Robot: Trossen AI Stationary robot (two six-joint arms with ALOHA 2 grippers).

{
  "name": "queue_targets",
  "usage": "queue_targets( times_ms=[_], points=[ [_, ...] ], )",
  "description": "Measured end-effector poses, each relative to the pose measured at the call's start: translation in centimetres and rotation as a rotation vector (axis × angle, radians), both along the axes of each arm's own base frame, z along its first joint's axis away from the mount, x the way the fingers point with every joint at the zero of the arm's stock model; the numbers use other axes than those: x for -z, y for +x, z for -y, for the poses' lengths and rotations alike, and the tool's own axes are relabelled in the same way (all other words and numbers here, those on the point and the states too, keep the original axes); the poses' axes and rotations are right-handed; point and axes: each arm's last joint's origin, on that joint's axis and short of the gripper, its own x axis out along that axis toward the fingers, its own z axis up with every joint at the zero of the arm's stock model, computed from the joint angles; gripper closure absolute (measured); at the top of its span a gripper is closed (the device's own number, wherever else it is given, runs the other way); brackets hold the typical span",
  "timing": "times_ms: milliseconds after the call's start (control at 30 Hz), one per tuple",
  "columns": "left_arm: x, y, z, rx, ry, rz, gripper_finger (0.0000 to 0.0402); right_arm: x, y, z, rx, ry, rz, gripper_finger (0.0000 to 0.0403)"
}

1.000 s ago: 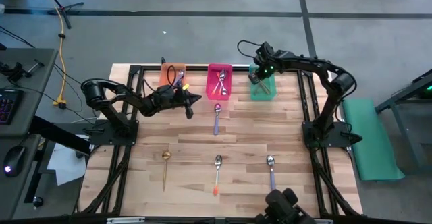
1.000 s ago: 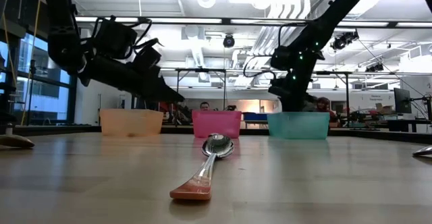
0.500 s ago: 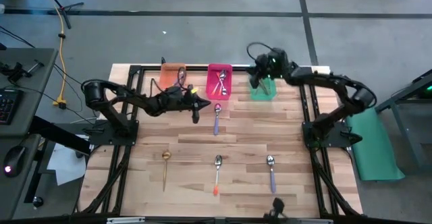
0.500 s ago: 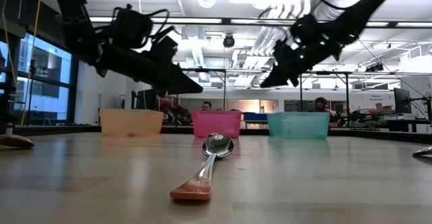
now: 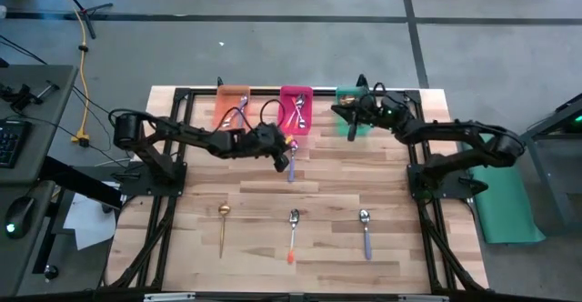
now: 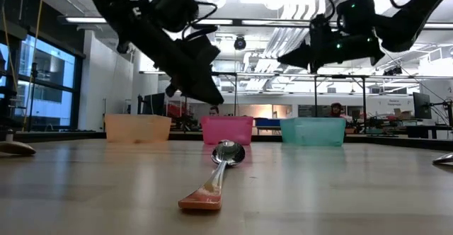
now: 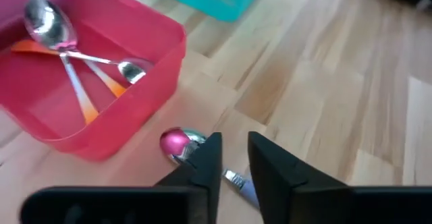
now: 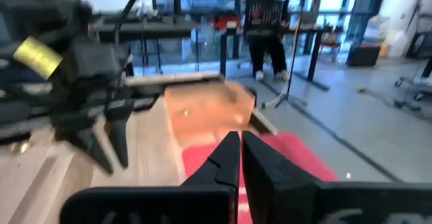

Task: Sort silverware by color (type)
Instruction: Put the purple spoon into the orange bin

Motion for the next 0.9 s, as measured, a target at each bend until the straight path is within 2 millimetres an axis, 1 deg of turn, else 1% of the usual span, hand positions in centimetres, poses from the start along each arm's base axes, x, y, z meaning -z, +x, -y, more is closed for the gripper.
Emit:
queue_targets(
  times_ms=[133,233,333,600,733,900],
  points=[
    [-0.6,0.4,0.7,-0.086,-0.058,0.046,0.0301,-1.1,-0.4,-0.3,-0.002,-0.015,0.042,0.0402],
    [-0.3,0.2,0.8,-0.156,-0.144,0.048,0.028,-1.4,-0.6,-0.5,-0.005,-0.028,0.052,0.0402],
    [0.5,0.3,0.7,-0.225,-0.181,0.046,0.0266,-1.4,-0.6,-0.5,-0.006,-0.053,0.042,0.0402],
    [4.1,1.6,0.5,-0.257,-0.215,0.04,0.0259,-1.4,-0.6,-0.5,-0.007,-0.056,0.042,0.0402],
    [5.1,2.3,0.5,-0.235,-0.236,0.028,0.0259,-1.4,-0.6,-0.5,-0.007,-0.053,0.042,0.0402],
    [5.8,3.3,0.5,-0.21,-0.241,0.002,0.0259,-1.4,-0.6,-0.5,-0.007,-0.053,0.041,0.0402]
  ],
)
